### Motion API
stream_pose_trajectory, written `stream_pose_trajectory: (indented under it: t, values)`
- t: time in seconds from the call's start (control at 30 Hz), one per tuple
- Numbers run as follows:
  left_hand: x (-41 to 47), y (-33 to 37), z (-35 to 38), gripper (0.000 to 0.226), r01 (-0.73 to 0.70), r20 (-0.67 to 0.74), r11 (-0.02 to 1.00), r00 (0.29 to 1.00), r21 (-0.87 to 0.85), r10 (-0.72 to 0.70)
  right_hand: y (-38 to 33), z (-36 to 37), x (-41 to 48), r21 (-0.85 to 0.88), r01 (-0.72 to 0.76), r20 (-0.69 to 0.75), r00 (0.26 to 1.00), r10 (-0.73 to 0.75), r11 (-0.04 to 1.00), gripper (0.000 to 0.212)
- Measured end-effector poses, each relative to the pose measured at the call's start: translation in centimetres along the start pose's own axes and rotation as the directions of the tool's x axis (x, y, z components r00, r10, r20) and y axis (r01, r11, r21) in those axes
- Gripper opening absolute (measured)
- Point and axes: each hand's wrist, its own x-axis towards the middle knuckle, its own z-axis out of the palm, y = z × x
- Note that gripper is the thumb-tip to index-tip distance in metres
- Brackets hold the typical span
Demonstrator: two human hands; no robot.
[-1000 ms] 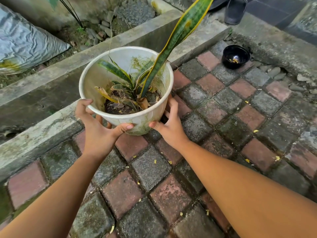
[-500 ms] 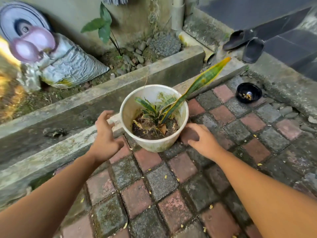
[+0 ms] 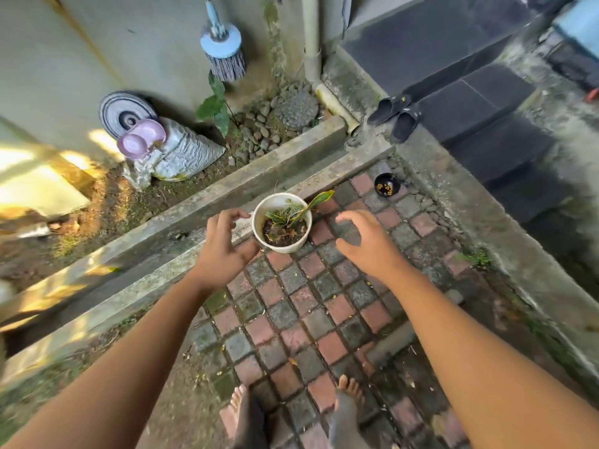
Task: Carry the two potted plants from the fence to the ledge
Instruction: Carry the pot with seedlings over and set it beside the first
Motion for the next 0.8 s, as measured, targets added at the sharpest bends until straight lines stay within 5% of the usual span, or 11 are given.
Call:
stream_pose_trajectory:
  t: [0.23, 0.4, 0.6, 0.8]
  values:
    - [-11.7, 16.7, -7.0, 0.045, -0.230, 0.046, 0.955, 0.969, -0.189, 0.242, -13.3, -11.5, -15.4, 0.100, 0.064, -0.153, 0.987, -0.048, 0.993, 0.047]
    - [-17.0, 24.0, -5.1, 0.044, -0.421, 0.177, 0.853, 0.856, -0.310, 0.486, -17.0, -16.3, -28.1, 0.123, 0.059, -0.396, 0.918, -0.005, 0.991, 0.048]
    - [-26.3, 32.9, 2.0, 0.055, -0.586, 0.388, 0.664, 0.539, -0.465, 0.748, -15.5, -18.9, -47.3, 0.136, -0.070, -0.704, 0.695, 0.146, 0.988, 0.049]
    - [-41.7, 40.7, 11.0, 0.055, -0.610, 0.550, 0.479, 0.083, -0.631, 0.831, -13.8, -15.9, -70.1, 0.301, -0.216, -0.875, 0.323, 0.359, 0.929, 0.048]
